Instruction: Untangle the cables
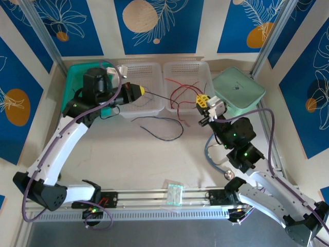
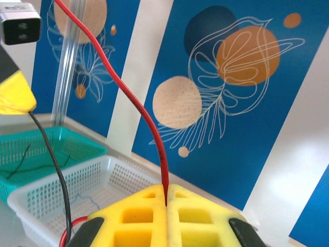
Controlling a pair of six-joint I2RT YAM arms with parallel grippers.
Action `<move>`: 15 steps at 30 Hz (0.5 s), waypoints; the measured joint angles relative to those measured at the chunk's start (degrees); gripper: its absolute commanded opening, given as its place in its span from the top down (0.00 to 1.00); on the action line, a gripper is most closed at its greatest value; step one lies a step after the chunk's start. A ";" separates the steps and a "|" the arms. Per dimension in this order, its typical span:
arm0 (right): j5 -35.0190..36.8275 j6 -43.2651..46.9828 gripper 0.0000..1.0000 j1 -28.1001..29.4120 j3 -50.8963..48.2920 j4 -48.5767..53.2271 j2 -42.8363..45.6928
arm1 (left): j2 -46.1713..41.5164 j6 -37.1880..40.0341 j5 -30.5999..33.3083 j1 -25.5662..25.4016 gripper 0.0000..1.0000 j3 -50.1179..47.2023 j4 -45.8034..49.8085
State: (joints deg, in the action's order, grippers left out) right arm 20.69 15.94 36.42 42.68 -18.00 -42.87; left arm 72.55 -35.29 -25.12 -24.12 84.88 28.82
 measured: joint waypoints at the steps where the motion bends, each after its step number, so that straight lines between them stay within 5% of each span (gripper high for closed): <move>1: 0.09 -0.76 1.00 -0.22 1.18 0.02 -0.57 | -0.20 0.81 0.98 0.02 1.00 1.01 0.20; 15: 14.97 -14.12 1.00 -4.22 14.78 4.24 -7.89 | -9.03 10.95 21.16 -0.02 1.00 2.71 -0.50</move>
State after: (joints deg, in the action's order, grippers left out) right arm 35.66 1.83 32.21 57.45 -13.76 -50.76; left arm 63.53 -24.34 -3.97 -24.14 87.59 28.32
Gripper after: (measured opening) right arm 0.049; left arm 0.049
